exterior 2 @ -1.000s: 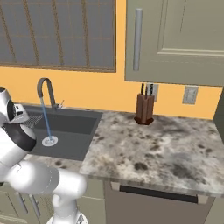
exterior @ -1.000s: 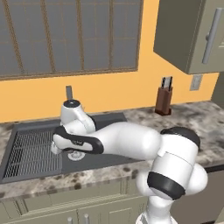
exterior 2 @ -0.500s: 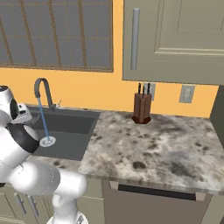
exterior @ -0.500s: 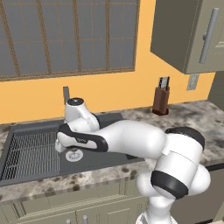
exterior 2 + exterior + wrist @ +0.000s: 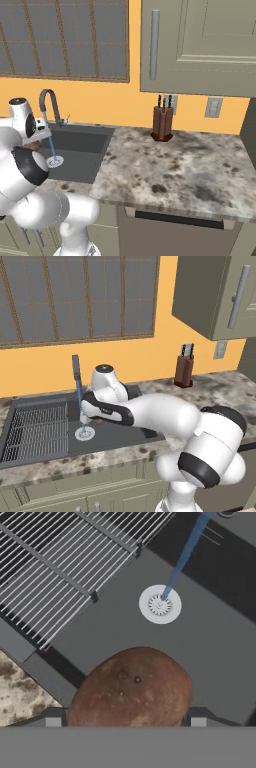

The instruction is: Turn on the sink faucet. Then move the potato from the counter to the sink. Turn off the sink. Move the vegetable from the sink to the pot next to the stove. Finally move the pot to the front left burner.

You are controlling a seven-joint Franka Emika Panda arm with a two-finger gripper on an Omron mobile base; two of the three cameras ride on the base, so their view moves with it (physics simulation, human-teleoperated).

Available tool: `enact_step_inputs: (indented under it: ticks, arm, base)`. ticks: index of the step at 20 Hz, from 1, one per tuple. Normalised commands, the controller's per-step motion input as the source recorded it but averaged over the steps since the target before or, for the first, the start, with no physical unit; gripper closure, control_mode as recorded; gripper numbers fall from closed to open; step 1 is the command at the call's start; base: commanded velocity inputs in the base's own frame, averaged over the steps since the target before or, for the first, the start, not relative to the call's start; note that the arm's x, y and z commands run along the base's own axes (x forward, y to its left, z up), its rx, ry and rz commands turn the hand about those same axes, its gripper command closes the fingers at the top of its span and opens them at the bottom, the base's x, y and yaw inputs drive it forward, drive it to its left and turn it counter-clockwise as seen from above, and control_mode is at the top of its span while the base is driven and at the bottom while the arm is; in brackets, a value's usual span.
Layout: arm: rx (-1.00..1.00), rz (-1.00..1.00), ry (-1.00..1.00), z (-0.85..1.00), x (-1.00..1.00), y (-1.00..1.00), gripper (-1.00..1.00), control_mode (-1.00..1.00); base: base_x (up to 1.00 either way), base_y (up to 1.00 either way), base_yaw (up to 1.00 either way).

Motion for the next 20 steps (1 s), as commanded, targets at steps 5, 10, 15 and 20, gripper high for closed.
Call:
enact_step_inputs:
  ticks: [5,10,15,20]
  arm:
    - [0.02,0.01,0.00,-0.23,0.47,-0.44,1.00,-1.00]
    - [0.01,0.05,0.00,-0.22,0.23,-0.41,1.00,-1.00]
    - [0.01,0.01,0.01,-0.15,0.33,-0.17,1.00,-1.00]
    - [-0.01,0.00,0.04,-0.30,0.27,-0.01,1.00,-1.00]
  base:
    - [0.00,0.00,0.00]
    - [0.00,0.00,0.00]
    - [0.00,0.00,0.00]
    - [0.00,0.00,0.00]
